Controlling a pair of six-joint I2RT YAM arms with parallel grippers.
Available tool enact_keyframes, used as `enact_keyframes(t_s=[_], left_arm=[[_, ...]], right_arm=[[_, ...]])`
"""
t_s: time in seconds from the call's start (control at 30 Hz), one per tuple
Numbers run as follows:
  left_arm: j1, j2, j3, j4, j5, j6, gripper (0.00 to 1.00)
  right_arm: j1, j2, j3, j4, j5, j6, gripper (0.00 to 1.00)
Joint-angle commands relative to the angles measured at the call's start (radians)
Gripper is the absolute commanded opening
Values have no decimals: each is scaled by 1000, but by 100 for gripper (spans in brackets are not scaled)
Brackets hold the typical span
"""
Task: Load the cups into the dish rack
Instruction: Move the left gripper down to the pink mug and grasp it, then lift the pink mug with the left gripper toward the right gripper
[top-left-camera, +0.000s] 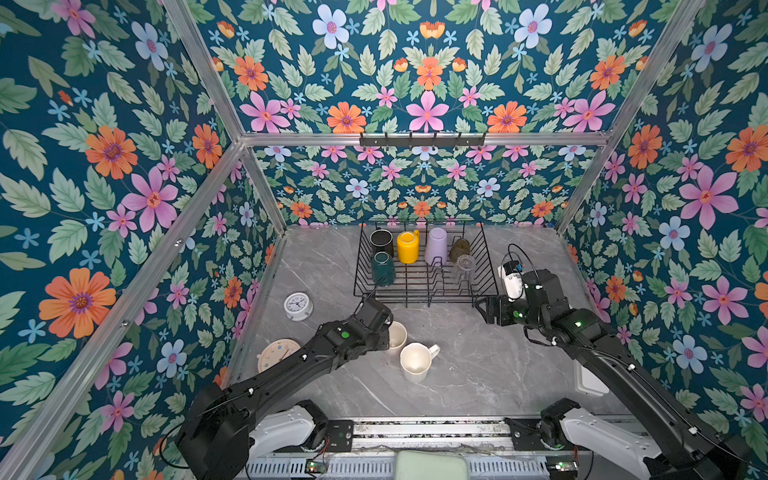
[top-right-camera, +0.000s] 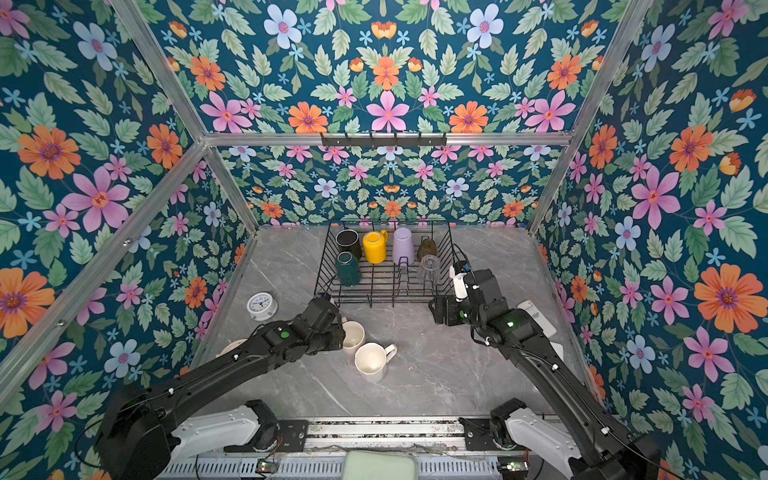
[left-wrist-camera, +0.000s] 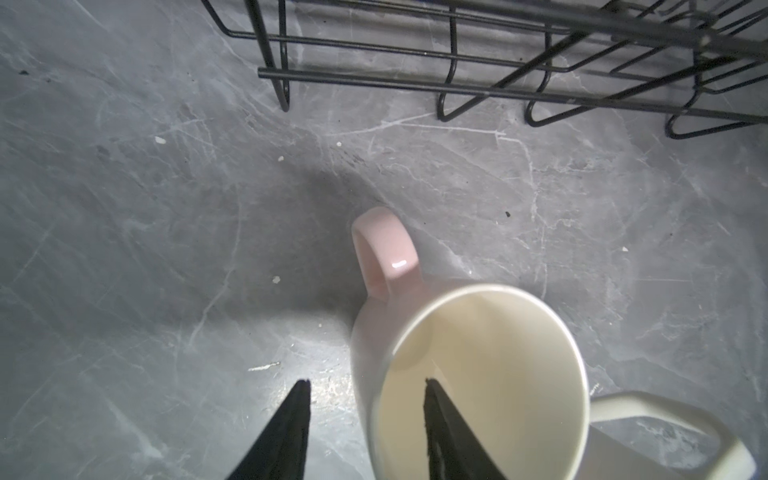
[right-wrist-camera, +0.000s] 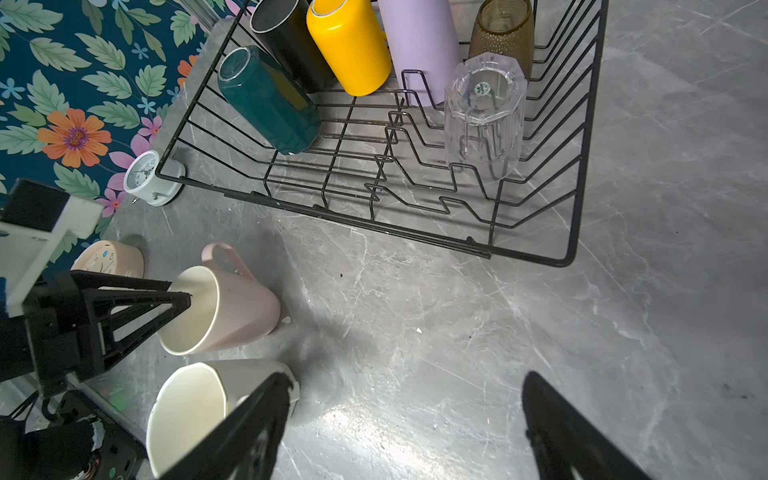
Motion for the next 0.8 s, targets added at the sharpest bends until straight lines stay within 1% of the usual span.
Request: enact_keyframes(t_s=[0.0,0.2,0.37,0.47,0.53,0.63,0.7,0.77], left_arm=[[-1,15,-2,27,-26,-3,45],[-1,48,-5,56,-21,-3,42],[-2,63,-7,60,-23,-1,35],[-1,59,-11,54,-35,-3,25],[-2,51,-12,42,-52,-9,15],[0,34,-18,26,-68,-16,3],[-1,19,-20,19,-75,-20,0],[-1,1,-20,2,-83,-23,0]], right_arm=[[1,-10,-9,1,-9,-11,87],[1,-29,-24,0,-12,-4,87],[1,-38,-32,0,-18,-1,87],[1,-37,-39,5,-22,-2,88],[1,-38,-46,14,-27,-1,88],[1,-32,-51,24,-35,-1,89],[1,-28,-52,26,-35,0,89],[1,-27,-54,30,-38,1,89]])
